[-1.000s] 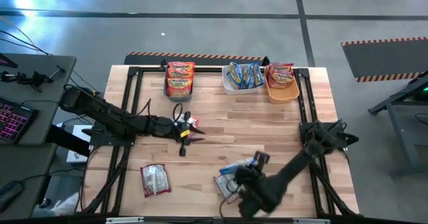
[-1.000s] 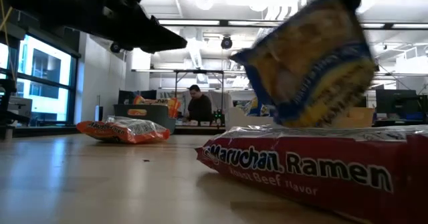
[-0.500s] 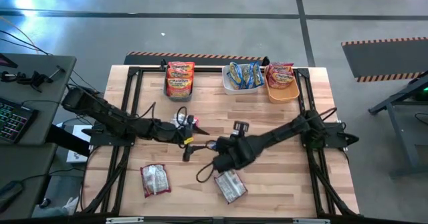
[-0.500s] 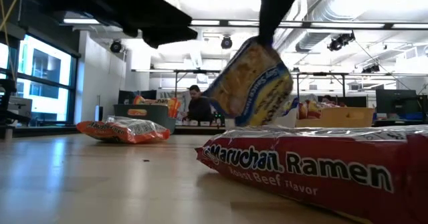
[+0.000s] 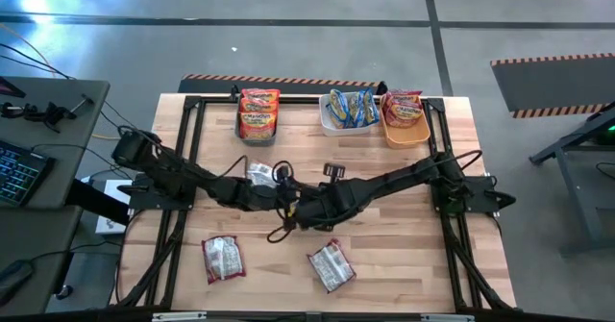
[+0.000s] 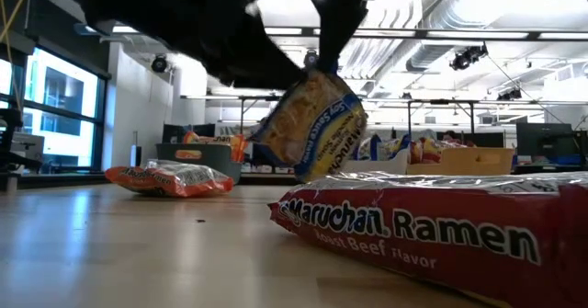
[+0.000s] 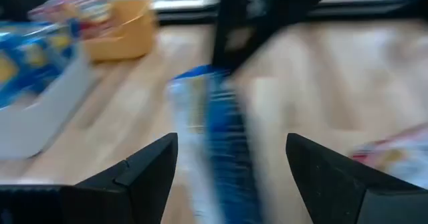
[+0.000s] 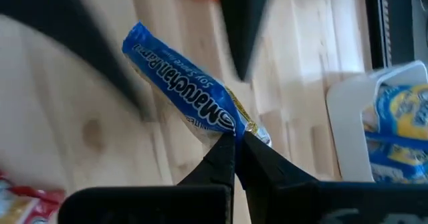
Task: Sort Maruchan noodles
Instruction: Put the blue noodle pack into the white bin
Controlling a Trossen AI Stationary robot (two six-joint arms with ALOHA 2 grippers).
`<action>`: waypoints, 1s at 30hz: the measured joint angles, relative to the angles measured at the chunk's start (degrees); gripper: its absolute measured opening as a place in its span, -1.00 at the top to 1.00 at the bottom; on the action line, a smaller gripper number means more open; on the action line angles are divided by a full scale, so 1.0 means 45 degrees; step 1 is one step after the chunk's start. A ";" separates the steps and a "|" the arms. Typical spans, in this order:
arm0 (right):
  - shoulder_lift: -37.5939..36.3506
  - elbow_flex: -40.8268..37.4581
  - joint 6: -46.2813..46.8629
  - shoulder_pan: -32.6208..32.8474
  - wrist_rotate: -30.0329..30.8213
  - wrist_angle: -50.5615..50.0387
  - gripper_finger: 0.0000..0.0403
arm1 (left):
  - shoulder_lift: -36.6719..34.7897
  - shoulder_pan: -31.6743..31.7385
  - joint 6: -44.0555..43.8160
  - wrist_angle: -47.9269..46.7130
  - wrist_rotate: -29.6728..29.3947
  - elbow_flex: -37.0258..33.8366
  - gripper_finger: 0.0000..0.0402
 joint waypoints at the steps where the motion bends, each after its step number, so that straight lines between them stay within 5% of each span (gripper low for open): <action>1: 0.0000 0.0000 -0.0085 0.0046 -0.0003 0.0181 1.00 | 0.0191 0.0000 -0.0031 -0.0130 -0.0484 0.0090 -0.34; 5: 0.0000 0.0000 -0.0119 0.0267 -0.0036 0.0432 1.00 | 0.0792 0.0000 -0.0343 -0.0314 -0.1236 0.0257 -0.34; 13: 0.0000 0.0005 -0.0130 0.0869 -0.0014 0.1227 1.00 | 0.1088 -0.0181 -0.0348 -0.0279 -0.0516 0.0280 -0.31; 30: 0.0000 0.0008 -0.1178 0.0949 0.0996 0.1682 0.94 | 0.1088 -0.0291 0.0687 -0.0201 0.0916 0.0280 0.65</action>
